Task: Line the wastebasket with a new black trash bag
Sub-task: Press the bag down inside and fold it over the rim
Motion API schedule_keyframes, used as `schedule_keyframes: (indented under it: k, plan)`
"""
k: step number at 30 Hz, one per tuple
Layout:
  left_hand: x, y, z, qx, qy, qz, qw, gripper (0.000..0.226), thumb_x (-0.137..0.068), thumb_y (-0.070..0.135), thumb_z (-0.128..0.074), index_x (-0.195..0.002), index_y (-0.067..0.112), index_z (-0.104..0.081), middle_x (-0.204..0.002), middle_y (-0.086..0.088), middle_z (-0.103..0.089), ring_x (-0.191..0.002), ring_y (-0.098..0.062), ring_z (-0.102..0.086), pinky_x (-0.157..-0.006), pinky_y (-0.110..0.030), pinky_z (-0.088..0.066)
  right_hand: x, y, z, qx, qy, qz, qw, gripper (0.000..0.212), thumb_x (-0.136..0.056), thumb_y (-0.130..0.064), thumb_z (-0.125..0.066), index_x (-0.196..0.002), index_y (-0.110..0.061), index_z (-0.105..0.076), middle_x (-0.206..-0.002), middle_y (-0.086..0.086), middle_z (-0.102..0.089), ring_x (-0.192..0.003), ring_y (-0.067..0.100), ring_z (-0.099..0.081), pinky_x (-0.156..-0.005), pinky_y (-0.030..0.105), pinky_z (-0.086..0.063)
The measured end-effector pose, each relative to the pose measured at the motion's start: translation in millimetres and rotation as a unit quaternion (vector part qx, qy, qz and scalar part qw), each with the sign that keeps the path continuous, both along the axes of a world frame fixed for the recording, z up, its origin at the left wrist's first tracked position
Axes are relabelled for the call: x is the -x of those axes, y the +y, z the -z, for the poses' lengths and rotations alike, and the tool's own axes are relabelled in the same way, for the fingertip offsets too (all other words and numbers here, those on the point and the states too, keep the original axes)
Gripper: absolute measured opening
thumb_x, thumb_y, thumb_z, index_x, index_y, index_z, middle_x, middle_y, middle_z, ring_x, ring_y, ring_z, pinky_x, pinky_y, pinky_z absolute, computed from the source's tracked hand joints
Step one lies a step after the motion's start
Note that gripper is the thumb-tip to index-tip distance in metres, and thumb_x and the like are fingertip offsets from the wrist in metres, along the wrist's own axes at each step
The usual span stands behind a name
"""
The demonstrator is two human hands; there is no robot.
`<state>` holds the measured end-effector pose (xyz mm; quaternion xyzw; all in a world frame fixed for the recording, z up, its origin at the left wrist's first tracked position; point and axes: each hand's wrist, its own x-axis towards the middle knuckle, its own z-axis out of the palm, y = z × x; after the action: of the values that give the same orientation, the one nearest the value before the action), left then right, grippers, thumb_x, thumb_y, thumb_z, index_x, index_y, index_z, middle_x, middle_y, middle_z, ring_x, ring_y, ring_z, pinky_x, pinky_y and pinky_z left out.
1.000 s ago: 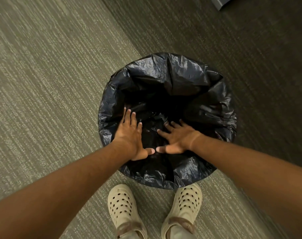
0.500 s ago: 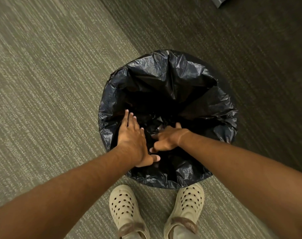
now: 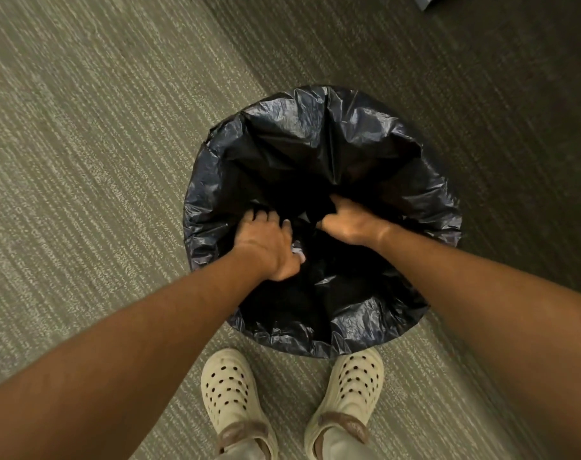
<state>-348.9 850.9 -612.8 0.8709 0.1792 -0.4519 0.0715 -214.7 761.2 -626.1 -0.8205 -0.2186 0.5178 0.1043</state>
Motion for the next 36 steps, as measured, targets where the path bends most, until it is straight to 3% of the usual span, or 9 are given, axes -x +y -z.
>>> schedule_keyframes:
  k: [4,7,12,15,18,23,27,34,36]
  plan:
    - [0.6,-7.5,-20.5,0.006,-0.02,0.019,1.0,0.084,-0.087,0.064,-0.037,-0.153,0.016,-0.019,-0.16,-0.021,-0.014,-0.147,-0.037,-0.011,-0.117,-0.047,-0.008,22.3,-11.8,-11.3,0.055,-0.067,-0.235,0.968,0.094,-0.08,-0.059,-0.056,-0.154,-0.025,-0.009,-0.16,0.016,-0.016,-0.144,0.036,-0.021,-0.115,0.044,-0.024]
    - [3.0,-4.7,-48.0,0.008,-0.157,-0.039,0.987,0.063,-0.085,0.051,-0.051,-0.135,0.012,-0.047,-0.14,-0.018,-0.045,-0.129,-0.035,-0.039,-0.105,-0.043,-0.035,27.4,-13.8,-34.2,-0.001,-0.144,-0.216,0.966,0.086,-0.082,-0.049,-0.059,-0.152,-0.019,-0.018,-0.153,0.018,-0.031,-0.135,0.037,-0.035,-0.105,0.044,-0.038]
    - [10.2,20.3,-98.0,0.069,-0.48,-0.165,0.859,0.019,-0.082,0.023,-0.058,-0.097,0.011,-0.063,-0.093,-0.006,-0.059,-0.093,-0.026,-0.055,-0.077,-0.042,-0.05,21.7,-17.2,-103.2,-0.229,-0.267,-0.106,0.93,0.038,-0.084,-0.029,-0.056,-0.121,-0.021,-0.059,-0.108,0.004,-0.061,-0.096,0.025,-0.063,-0.078,0.04,-0.054]
    - [12.8,45.6,-117.3,0.031,-0.555,-0.273,0.785,0.019,-0.086,0.022,-0.057,-0.103,0.014,-0.058,-0.099,0.001,-0.05,-0.096,-0.016,-0.049,-0.083,-0.031,-0.044,-2.0,-23.3,-139.3,-0.358,-0.341,0.018,0.869,0.016,-0.083,-0.026,-0.057,-0.097,-0.023,-0.063,-0.085,-0.005,-0.057,-0.077,0.012,-0.058,-0.072,0.034,-0.05]
    - [11.5,71.3,-121.0,0.015,-0.499,-0.38,0.779,0.031,-0.096,0.027,-0.05,-0.125,0.015,-0.05,-0.117,-0.001,-0.046,-0.11,-0.014,-0.043,-0.099,-0.037,-0.041,-39.2,-30.9,-144.6,-0.305,-0.358,0.115,0.875,0.032,-0.085,-0.041,-0.054,-0.112,-0.026,-0.059,-0.099,-0.004,-0.054,-0.092,0.011,-0.054,-0.082,0.035,-0.047]
    - [3.7,85.7,-110.7,0.186,-0.334,-0.443,0.811,0.049,-0.104,0.042,-0.027,-0.144,0.019,-0.042,-0.146,-0.005,-0.046,-0.132,-0.02,-0.04,-0.11,-0.039,-0.03,-64.3,-18.6,-112.8,-0.192,-0.085,0.149,0.966,0.059,-0.088,-0.065,-0.044,-0.139,-0.035,-0.047,-0.14,-0.003,-0.051,-0.129,0.013,-0.045,-0.105,0.032,-0.034]
    - [-1.9,87.8,-101.8,0.152,-0.315,-0.446,0.824,0.057,-0.103,0.047,-0.025,-0.142,0.012,-0.045,-0.147,-0.014,-0.046,-0.136,-0.029,-0.04,-0.114,-0.043,-0.028,-70.4,-11.2,-99.4,-0.154,-0.079,0.18,0.968,0.052,-0.076,-0.077,-0.046,-0.102,-0.038,-0.068,-0.11,-0.012,-0.066,-0.11,0.012,-0.056,-0.086,0.026,-0.037]
    - [-2.9,88.5,-92.1,0.146,-0.323,-0.492,0.795,0.047,-0.102,0.048,-0.028,-0.094,0.015,-0.059,-0.096,-0.004,-0.058,-0.097,-0.022,-0.051,-0.089,-0.033,-0.039,-67.2,-18.3,-87.7,-0.158,-0.158,0.117,0.968,0.059,-0.086,-0.072,-0.036,-0.082,-0.017,-0.057,-0.076,0.0,-0.061,-0.081,0.023,-0.057,-0.071,0.034,-0.035]
    - [-3.0,85.1,-89.9,0.131,-0.347,-0.469,0.801,0.047,-0.103,0.045,-0.027,-0.107,0.01,-0.058,-0.101,-0.003,-0.056,-0.096,-0.02,-0.05,-0.086,-0.032,-0.037,-66.3,-18.2,-85.7,-0.16,-0.188,0.113,0.962,0.06,-0.089,-0.07,-0.03,-0.077,-0.016,-0.052,-0.071,-0.001,-0.056,-0.079,0.026,-0.053,-0.071,0.035,-0.034]
